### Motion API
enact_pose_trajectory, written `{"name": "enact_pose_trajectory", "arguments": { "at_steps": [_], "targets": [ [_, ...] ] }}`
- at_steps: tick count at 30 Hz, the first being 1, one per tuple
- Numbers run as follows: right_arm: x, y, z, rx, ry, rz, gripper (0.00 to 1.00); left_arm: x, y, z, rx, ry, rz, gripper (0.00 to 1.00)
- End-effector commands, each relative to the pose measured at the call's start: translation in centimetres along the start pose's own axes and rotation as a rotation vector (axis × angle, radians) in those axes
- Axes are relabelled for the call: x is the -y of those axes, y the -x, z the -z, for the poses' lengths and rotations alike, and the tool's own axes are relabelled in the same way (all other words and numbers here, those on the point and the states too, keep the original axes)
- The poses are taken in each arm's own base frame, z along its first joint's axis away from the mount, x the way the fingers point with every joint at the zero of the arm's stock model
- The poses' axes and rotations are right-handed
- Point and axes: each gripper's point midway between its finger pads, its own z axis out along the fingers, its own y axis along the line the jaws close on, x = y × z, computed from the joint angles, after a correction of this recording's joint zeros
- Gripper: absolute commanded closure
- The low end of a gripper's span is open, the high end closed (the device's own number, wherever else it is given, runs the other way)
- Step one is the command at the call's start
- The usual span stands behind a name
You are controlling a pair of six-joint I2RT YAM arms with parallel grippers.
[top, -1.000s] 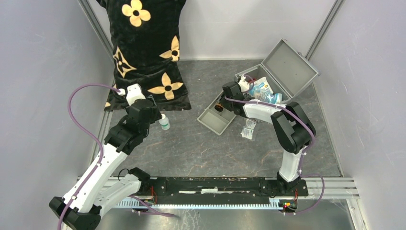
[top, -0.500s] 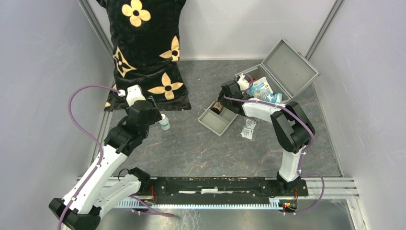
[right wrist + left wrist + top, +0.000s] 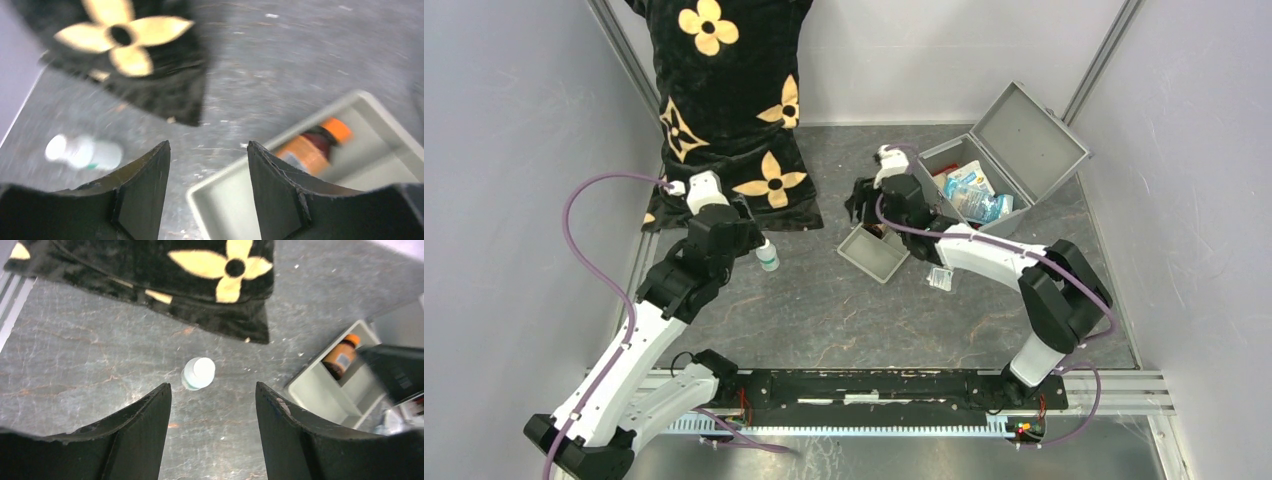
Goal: Organize the medicine kit
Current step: Place the pill bottle in the medicine box compartment, then pick up the pill bottle at the center of the board.
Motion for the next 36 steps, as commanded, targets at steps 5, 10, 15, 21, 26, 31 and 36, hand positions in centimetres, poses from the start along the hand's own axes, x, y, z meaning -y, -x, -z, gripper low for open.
{"name": "enact_pose_trajectory", "arguments": {
  "at_steps": [5, 10, 15, 21, 26, 31, 36],
  "targets": [
    [-13.6, -3.4, 2.9, 0.135, 0.670, 0.413, 0.33, 1.5, 4.3, 1.5, 0.083, -0.065, 0.002, 0.30],
    [-16.2, -6.4, 3.0, 0.199, 0.752, 0.426, 0.23, 1.5, 3.9, 1.7, 0.069, -0.071, 0.009, 0.30],
    [-18.4, -7.8, 2.4, 0.271, 0.788, 0.393, 0.19, 1.2, 3.9, 1.9, 0.066, -0.061, -0.001, 0.30],
    [-19.7, -10.3, 0.0, 0.261, 0.761, 0.375, 0.18, 1.0, 3.9, 2.0, 0.066, -0.056, -0.013, 0.30],
    [-20.8, -11.8, -2.0, 0.240, 0.765, 0.361, 0.18, 0.8, 3.9, 2.2, 0.067, -0.052, -0.020, 0.30],
    [-21.2, -13.2, -4.4, 0.202, 0.737, 0.346, 0.18, 0.7, 4.0, 2.2, 0.067, -0.050, -0.025, 0.30],
    [-21.1, -14.4, -6.6, 0.168, 0.689, 0.331, 0.18, 0.6, 3.9, 2.2, 0.066, -0.046, -0.032, 0.30]
  ]
}}
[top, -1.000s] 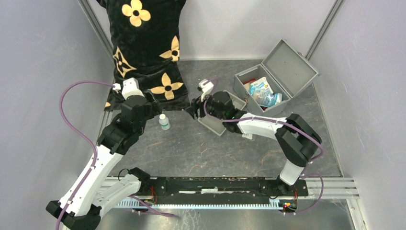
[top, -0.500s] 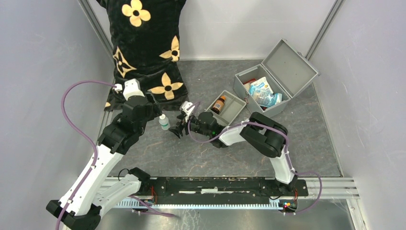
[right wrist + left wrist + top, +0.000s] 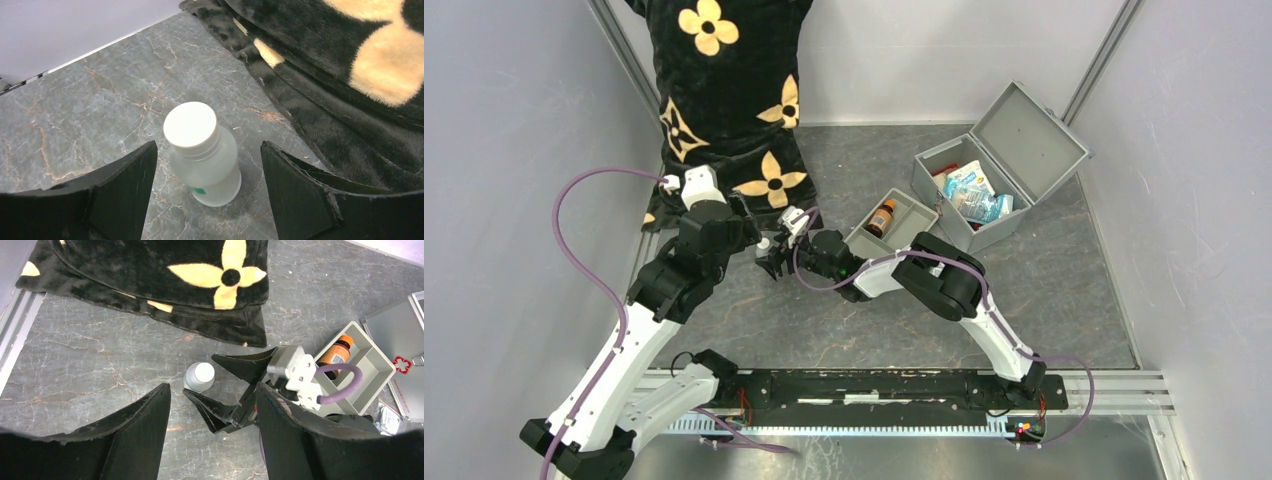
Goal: Organize the medicine kit
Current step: Pick up the pill bottle at the center of the board, then place the pill bottle in the medicine box compartment.
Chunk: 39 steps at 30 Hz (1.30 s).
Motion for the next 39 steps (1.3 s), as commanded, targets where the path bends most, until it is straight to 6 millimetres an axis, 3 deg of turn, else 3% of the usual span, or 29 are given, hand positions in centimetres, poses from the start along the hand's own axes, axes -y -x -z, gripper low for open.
{"name": "enact_pose_trajectory", "arguments": {
  "at_steps": [1, 7, 11, 17, 21, 25, 29, 35, 39],
  "targets": [
    [0.5, -0.1, -1.6, 0.013, -0.034, -0.029, 0.18, -0.1, 1.2, 0.7, 0.030, -0.008, -0.019, 0.30],
    [0.8, -1.4, -2.4, -0.009, -0.044, -0.049, 0.24, -0.5, 1.3, 0.9, 0.035, 0.001, -0.023, 0.30],
    [0.7, -1.3, -2.2, -0.016, -0.047, -0.058, 0.35, -0.7, 1.3, 1.0, 0.038, 0.005, -0.024, 0.30],
    [0.3, 2.1, -0.7, 0.015, -0.049, -0.058, 0.53, -0.6, 1.0, 0.9, 0.033, 0.004, -0.019, 0.30],
    [-0.7, 6.5, 1.2, 0.056, -0.034, -0.069, 0.64, -0.5, 0.8, 0.7, 0.030, -0.001, -0.016, 0.29],
    [-0.6, 10.2, 4.6, 0.051, -0.091, -0.103, 0.64, -0.4, 0.5, 0.4, 0.027, -0.005, -0.013, 0.29],
    [3.0, 10.9, 10.0, 0.007, -0.282, -0.184, 0.69, 0.0, -0.1, 0.0, 0.017, -0.020, -0.007, 0.29],
    [11.2, 6.7, 19.5, -0.079, -0.596, -0.434, 0.78, 1.0, -0.7, -0.8, -0.005, -0.049, -0.009, 0.29],
    [14.3, 5.3, 23.5, -0.106, -0.709, -0.472, 0.72, 1.4, -1.1, -1.2, -0.016, -0.062, -0.005, 0.29]
  ]
}}
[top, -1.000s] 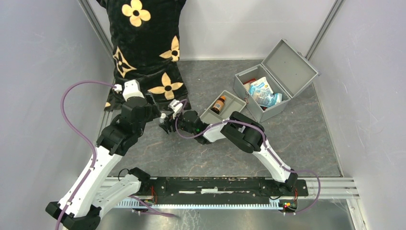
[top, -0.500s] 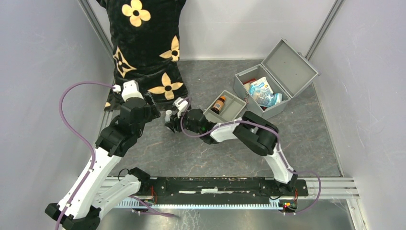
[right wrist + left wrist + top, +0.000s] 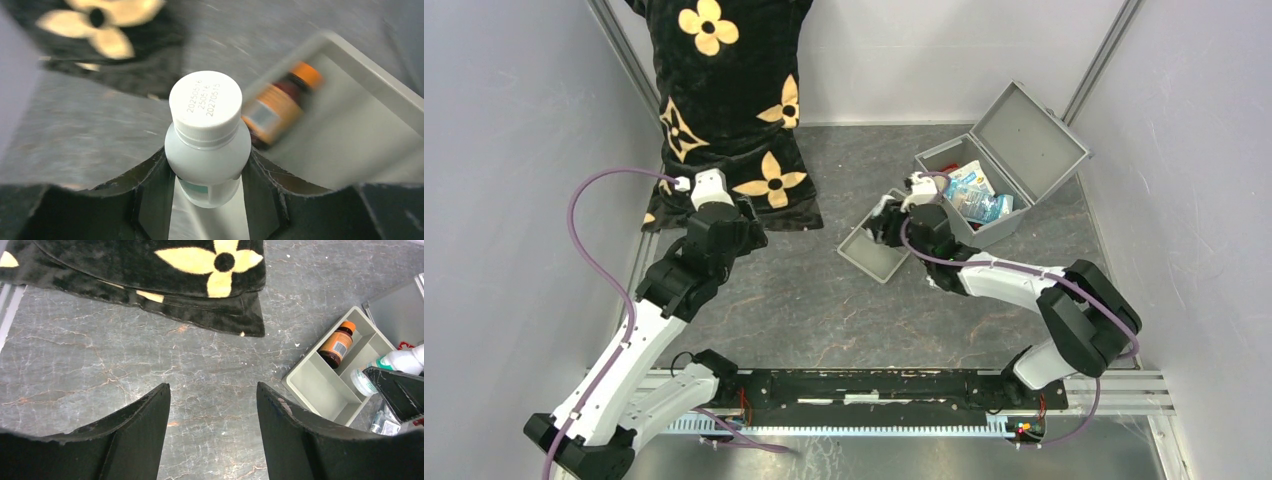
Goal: Organize the medicine kit
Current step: Place the pill bottle in the medicine box compartment.
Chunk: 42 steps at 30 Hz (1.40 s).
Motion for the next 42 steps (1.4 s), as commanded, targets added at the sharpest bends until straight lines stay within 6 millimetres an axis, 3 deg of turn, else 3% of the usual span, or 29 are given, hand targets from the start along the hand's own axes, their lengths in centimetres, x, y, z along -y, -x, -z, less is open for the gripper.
{"name": "enact_pose_trajectory", "arguments": {
  "at_steps": [1, 4, 7, 16, 19, 24, 27, 34, 42],
  "targets": [
    [6.0, -1.9, 1.9, -0.076, -0.188, -0.095, 0.72, 1.2, 0.5, -0.5, 0.018, -0.046, 0.014, 0.29],
    [8.6, -2.0, 2.4, -0.102, -0.258, -0.131, 0.73, 1.3, 0.3, -0.7, 0.008, -0.048, 0.014, 0.29],
    [9.9, -2.2, 2.4, -0.119, -0.272, -0.183, 0.71, 1.4, 0.1, -0.8, 0.003, -0.049, 0.013, 0.30],
    [10.6, -3.3, 0.8, -0.212, -0.270, -0.328, 0.71, 1.5, 0.2, -0.9, 0.001, -0.049, 0.007, 0.29],
    [10.8, -3.7, 0.7, -0.225, -0.281, -0.369, 0.65, 1.5, 0.1, -0.9, -0.002, -0.048, 0.006, 0.29],
    [11.0, -3.7, 0.9, -0.222, -0.297, -0.386, 0.44, 1.4, 0.0, -1.0, -0.002, -0.046, 0.002, 0.29],
    [11.2, -3.6, 1.1, -0.218, -0.305, -0.388, 0.38, 1.5, -0.1, -1.0, -0.005, -0.045, -0.001, 0.29],
    [11.5, -2.4, 1.7, -0.195, -0.325, -0.362, 0.30, 1.6, -0.2, -1.3, -0.011, -0.046, -0.003, 0.29],
    [11.3, 1.2, 2.7, -0.176, -0.322, -0.158, 0.34, 1.5, -0.6, -1.5, -0.016, -0.046, 0.000, 0.29]
  ]
}}
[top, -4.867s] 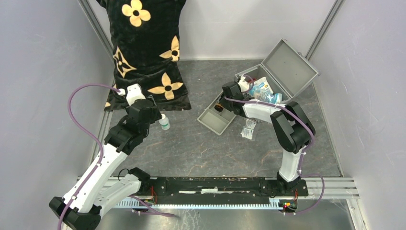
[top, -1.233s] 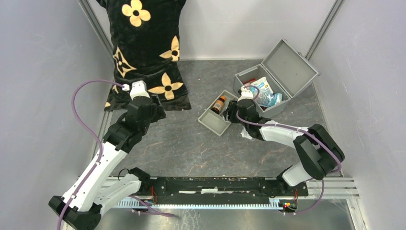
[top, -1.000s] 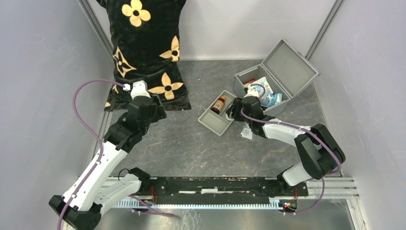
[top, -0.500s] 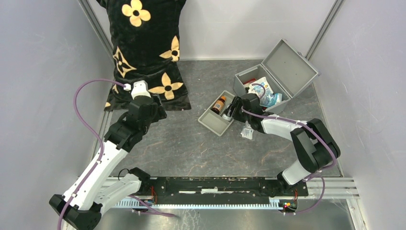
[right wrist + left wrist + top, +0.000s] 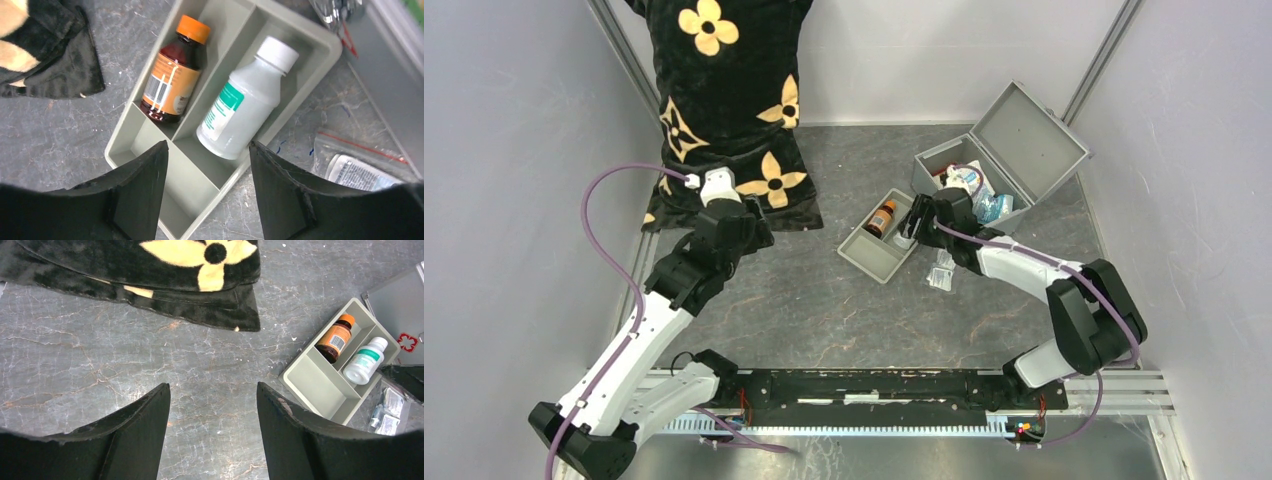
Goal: Organize the medicine kit
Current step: Place the pill bottle in the medicine box compartment.
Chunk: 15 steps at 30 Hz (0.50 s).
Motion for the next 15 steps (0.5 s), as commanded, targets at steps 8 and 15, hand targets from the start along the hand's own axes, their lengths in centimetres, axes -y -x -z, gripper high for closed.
{"name": "enact_pose_trajectory", "arguments": {
  "at_steps": [8, 15],
  "targets": [
    [-4.2, 2.3, 2.3, -0.147, 0.171, 0.517, 0.43, 1.3, -0.6, -1.1, -0.010, -0.050, 0.008, 0.29],
    [3.8, 2.6, 5.8, -0.165, -0.241, 0.505, 0.36, 2.0, -1.3, -1.7, -0.033, -0.076, 0.010, 0.29]
  ]
}}
